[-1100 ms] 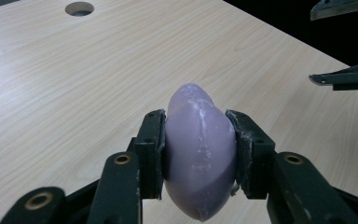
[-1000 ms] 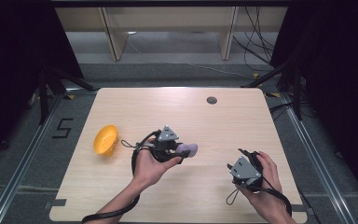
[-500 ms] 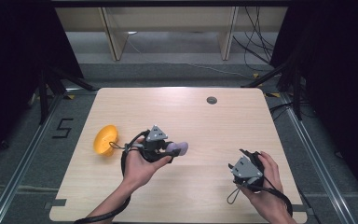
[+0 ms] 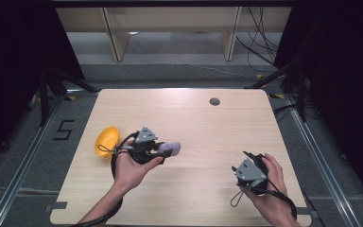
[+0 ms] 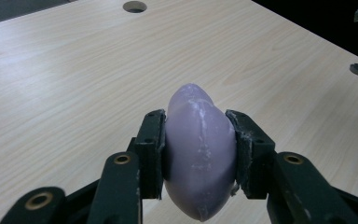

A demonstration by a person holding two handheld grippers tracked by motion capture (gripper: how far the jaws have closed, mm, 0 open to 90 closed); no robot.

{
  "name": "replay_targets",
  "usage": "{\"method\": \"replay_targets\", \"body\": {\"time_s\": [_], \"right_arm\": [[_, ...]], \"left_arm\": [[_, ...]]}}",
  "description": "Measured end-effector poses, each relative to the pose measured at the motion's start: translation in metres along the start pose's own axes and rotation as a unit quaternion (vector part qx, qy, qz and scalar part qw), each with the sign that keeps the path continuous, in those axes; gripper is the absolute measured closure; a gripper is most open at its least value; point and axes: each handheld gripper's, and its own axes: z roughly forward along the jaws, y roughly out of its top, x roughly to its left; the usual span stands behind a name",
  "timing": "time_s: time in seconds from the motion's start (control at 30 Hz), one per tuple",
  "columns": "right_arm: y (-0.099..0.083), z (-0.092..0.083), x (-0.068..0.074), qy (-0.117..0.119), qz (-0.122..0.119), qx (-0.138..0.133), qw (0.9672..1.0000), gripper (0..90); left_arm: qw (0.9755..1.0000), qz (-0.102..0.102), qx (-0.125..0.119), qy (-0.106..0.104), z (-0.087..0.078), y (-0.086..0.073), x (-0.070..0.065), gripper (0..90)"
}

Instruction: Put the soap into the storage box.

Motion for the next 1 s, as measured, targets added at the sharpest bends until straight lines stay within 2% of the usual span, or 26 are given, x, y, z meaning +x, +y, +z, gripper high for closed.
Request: {"method": "replay_targets", "body": {"time_s": [0.1,0.13,0.17,0.2,0.23,0.3,0.33,0.37,0.4,0.47,0.5,0.63,0.7,0.8,0.83,0.93,0.97,1.0], "right_arm": [[0.000,0.000,0.000,0.002,-0.001,0.001,1.0000,39.0],[0.000,0.000,0.000,0.002,-0.001,0.001,1.0000,39.0],[0.000,0.000,0.000,0.003,-0.001,0.000,1.0000,39.0],[0.000,0.000,0.000,0.003,-0.002,0.002,1.0000,39.0],[0.000,0.000,0.000,0.003,-0.002,0.002,1.0000,39.0],[0.000,0.000,0.000,0.003,-0.001,0.001,1.0000,38.9],[0.000,0.001,0.000,0.002,-0.001,0.002,1.0000,39.0],[0.000,0.001,0.000,0.003,-0.009,0.000,1.0000,38.9],[0.000,0.001,0.000,0.003,-0.009,0.000,1.0000,38.9],[0.000,0.001,0.001,0.000,-0.004,0.001,1.0000,38.9],[0.000,0.001,0.001,0.001,-0.004,0.002,1.0000,38.9],[0.000,0.001,0.001,0.003,-0.009,0.001,1.0000,38.7],[0.000,0.001,0.000,0.001,-0.009,0.000,1.0000,38.6],[0.000,0.001,0.001,0.003,-0.001,0.002,1.0000,38.6],[0.000,0.001,0.001,0.003,-0.001,0.002,1.0000,38.6],[-0.001,0.001,0.001,0.003,-0.001,0.003,1.0000,38.5],[-0.001,0.001,0.000,0.001,-0.002,0.004,1.0000,37.9],[-0.001,0.001,0.000,0.001,-0.002,0.004,1.0000,37.9]], "left_arm": [[0.9999,-0.006,-0.008,0.005,-0.003,-0.002,0.006,58.8],[0.9997,-0.015,-0.014,0.011,-0.004,-0.003,0.007,58.9],[0.9999,-0.007,-0.006,0.008,-0.007,-0.003,0.011,58.8],[0.9997,-0.015,-0.011,0.015,-0.008,-0.004,0.012,58.9],[0.9998,-0.012,-0.009,0.017,-0.010,-0.005,0.015,58.8],[0.9996,-0.018,-0.015,0.018,-0.012,-0.006,0.019,58.8],[0.9995,-0.019,-0.010,0.023,-0.015,-0.007,0.020,58.8],[0.9995,-0.020,-0.009,0.023,-0.016,-0.007,0.022,58.9],[0.9991,-0.027,-0.019,0.028,-0.016,-0.008,0.023,58.9],[0.9991,-0.024,-0.014,0.030,-0.020,-0.009,0.027,58.9],[0.9988,-0.033,-0.020,0.030,-0.020,-0.009,0.027,58.8],[0.9987,-0.030,-0.014,0.038,-0.026,-0.011,0.034,58.8],[0.9981,-0.039,-0.022,0.042,-0.027,-0.011,0.035,58.8],[0.9977,-0.041,-0.026,0.047,-0.030,-0.012,0.039,58.8],[0.9982,-0.034,-0.018,0.046,-0.032,-0.012,0.041,58.8],[0.9973,-0.044,-0.027,0.053,-0.034,-0.013,0.043,58.8],[0.9975,-0.038,-0.020,0.056,-0.036,-0.013,0.046,58.8],[0.9973,-0.043,-0.021,0.056,-0.037,-0.014,0.047,58.8]]}}
